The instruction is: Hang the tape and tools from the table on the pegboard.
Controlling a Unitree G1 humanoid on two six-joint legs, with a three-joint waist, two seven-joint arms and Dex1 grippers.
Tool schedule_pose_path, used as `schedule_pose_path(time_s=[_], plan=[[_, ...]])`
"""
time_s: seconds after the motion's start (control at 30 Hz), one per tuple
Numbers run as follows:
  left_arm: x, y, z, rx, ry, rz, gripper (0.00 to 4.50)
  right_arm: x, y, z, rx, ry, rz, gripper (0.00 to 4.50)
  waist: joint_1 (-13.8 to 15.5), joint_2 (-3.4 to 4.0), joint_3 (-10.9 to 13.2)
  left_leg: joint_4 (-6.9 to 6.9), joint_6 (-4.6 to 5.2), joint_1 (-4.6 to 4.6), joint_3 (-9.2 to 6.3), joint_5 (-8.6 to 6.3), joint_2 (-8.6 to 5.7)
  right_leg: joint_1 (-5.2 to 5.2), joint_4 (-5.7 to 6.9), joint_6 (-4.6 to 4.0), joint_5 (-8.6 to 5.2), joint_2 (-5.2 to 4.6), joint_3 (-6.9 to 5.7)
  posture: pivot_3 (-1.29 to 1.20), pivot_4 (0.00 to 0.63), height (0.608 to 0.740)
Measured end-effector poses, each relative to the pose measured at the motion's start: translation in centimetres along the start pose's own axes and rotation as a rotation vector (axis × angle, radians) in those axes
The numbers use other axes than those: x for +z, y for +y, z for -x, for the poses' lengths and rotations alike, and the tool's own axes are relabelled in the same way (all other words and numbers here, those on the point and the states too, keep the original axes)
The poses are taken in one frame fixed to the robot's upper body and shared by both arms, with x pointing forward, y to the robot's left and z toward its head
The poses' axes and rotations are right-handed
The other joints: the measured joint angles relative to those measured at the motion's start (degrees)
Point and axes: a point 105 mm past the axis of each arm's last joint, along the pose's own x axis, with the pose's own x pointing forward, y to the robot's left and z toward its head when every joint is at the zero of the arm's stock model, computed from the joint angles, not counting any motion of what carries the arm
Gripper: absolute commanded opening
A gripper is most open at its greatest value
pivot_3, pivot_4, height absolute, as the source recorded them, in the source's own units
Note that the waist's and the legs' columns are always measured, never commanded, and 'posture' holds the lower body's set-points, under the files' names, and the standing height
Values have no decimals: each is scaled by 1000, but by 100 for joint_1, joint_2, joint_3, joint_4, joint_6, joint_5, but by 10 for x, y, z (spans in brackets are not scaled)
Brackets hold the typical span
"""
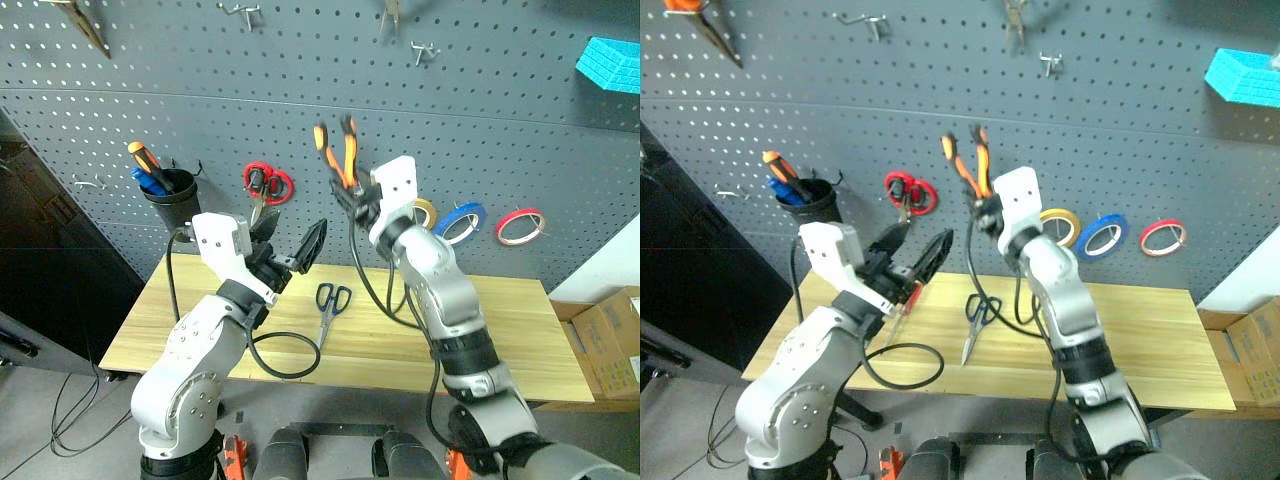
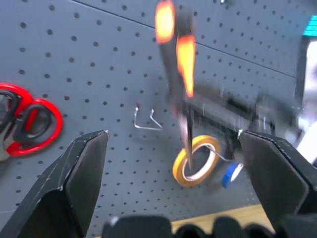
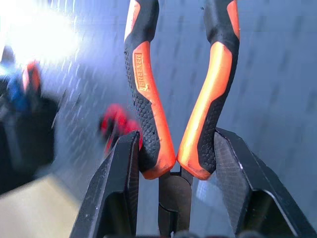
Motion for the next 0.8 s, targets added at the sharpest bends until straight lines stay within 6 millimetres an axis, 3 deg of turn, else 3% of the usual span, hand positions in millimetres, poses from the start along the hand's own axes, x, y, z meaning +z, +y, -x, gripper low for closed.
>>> schedule_pose_path(time_s=[0.1,0.27,0.8], plan=[[1,9,-10,23,-20,-18,4500,6,-10,-20,-44,-48,59,1750,58,-4,-36,-2,0,6,2,1,3,1,1,3,16,7,5,243,0,740],[1,22,-29,60,-48,-31,4500,-10,-22,-35,-111,-35,105,1750,105,-3,-39,-6,-1,0,4,1,3,-2,-2,-3,32,10,10,244,0,740],[-5,28,-34,71,-39,-33,4500,-44,-34,-39,-192,46,49,1750,115,-4,-41,-3,6,5,4,9,4,3,6,-10,40,11,14,239,9,740]])
